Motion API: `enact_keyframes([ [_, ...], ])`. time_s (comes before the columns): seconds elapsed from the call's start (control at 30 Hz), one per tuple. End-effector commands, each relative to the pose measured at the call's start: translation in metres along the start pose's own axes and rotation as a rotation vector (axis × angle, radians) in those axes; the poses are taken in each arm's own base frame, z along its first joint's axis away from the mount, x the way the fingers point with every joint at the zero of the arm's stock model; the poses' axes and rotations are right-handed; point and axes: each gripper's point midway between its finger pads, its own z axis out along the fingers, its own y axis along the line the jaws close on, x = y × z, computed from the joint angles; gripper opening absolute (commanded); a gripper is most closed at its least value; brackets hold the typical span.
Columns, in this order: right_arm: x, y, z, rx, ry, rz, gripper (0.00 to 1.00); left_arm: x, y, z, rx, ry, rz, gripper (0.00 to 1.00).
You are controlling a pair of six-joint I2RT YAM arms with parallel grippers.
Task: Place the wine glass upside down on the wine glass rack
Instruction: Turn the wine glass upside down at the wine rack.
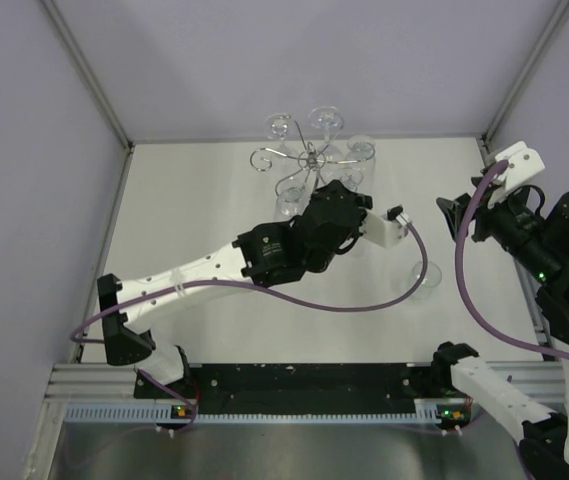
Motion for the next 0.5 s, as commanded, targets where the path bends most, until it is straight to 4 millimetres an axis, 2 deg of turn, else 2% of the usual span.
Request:
enact_keyframes([
  [0.0,-0.004,-0.005,-0.001,0.03,-0.019,0.002,0.64,-0.022,0.038,-0.006,-0.108,-0.065,-0.086,0.0],
  [0.27,0.004,-0.01,0.001,0.058,0.005,-0.003,0.64,-0.025,0.029,0.006,-0.1,-0.049,-0.052,0.0],
  [0.47,0.007,-0.011,0.001,0.063,0.012,-0.011,0.64,-0.024,0.027,0.007,-0.1,-0.034,-0.036,0.0],
])
